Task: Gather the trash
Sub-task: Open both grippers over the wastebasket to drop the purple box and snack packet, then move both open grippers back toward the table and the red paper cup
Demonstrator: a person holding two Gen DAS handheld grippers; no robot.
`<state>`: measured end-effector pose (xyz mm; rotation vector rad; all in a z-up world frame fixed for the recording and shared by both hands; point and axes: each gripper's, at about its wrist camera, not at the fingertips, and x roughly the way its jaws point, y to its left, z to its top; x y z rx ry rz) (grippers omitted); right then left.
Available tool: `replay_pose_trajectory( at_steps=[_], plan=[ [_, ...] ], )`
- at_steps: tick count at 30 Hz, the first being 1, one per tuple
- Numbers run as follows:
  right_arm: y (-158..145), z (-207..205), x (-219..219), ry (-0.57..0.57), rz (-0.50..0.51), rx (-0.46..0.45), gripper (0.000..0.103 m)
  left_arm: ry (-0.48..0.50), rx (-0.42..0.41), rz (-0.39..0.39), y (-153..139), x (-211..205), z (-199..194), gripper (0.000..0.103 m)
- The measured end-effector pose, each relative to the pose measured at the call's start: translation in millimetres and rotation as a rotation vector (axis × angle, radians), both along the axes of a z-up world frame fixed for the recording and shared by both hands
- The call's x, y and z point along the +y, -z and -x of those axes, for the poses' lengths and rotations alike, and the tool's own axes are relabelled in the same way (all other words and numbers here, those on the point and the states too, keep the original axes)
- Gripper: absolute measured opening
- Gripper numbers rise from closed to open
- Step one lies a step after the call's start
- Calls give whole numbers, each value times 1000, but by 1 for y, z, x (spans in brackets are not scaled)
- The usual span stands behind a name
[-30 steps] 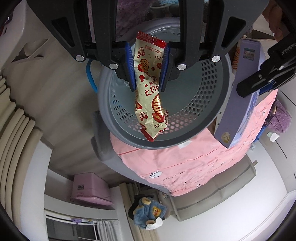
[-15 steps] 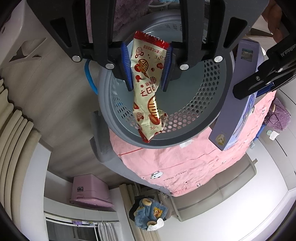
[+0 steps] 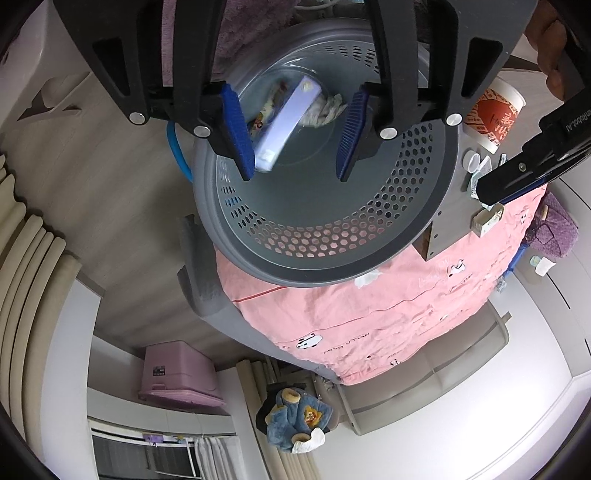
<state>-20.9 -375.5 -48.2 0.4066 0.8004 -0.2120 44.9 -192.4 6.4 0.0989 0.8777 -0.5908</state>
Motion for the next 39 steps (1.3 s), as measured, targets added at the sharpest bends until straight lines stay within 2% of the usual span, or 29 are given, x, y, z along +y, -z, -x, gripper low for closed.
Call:
replay_pose_trajectory(
  at_steps=[24, 39],
  plan=[
    [-8, 9, 19, -12, 4, -27, 60, -57, -48, 31, -16, 32, 11, 61],
    [-17, 15, 56, -69, 30, -60, 78, -174, -102, 51, -27, 88, 25, 68]
  ],
)
